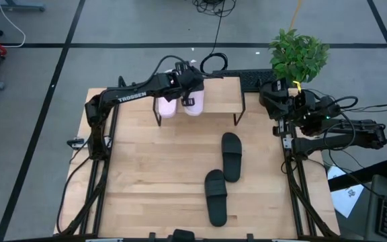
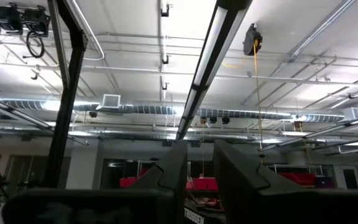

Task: Pick and place slides into the shelf
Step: Put the pink slipper on the shelf

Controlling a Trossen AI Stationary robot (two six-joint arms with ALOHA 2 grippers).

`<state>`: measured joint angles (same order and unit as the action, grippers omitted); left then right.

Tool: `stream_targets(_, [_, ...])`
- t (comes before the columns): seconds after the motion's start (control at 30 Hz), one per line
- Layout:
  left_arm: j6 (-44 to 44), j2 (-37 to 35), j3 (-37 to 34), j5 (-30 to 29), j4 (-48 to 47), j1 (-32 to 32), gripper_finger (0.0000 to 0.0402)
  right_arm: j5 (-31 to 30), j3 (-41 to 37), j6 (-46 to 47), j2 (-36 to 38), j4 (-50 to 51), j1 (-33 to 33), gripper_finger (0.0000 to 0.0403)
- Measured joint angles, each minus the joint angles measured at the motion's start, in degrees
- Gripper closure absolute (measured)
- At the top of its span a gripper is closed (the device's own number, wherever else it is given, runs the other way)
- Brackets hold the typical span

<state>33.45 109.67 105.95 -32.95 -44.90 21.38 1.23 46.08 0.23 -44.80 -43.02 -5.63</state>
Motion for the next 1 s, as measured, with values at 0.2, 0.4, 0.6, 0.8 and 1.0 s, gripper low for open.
stream_targets(0.2, [0.6, 0.0, 0.0, 1.2, -0.8, 0.5, 0.0402, 0.0, 0.0, 0.4, 0.0, 0.0, 0.0, 0.0332])
stream_targets(0.4, [0.6, 0.0, 0.0, 2.1, -2.0, 0.6, 0.0402, 0.0, 0.0, 0.6, 0.0, 0.0, 0.0, 0.0332])
stream_targets(0.6, [0.4, 0.0, 0.0, 2.9, -4.6, 1.2, 0.0401, 0.0, 0.0, 0.6, 0.0, 0.0, 0.0, 0.0332])
stream_targets(0.8, [0.3, -0.1, 0.0, 3.2, -4.7, 1.8, 0.0401, 0.0, 0.0, 0.6, 0.0, 0.0, 0.0, 0.0332])
stream_targets(1.0, [0.3, -0.1, 0.0, 4.8, -4.8, 1.9, 0.0401, 0.0, 0.0, 0.6, 0.0, 0.0, 0.0, 0.0332])
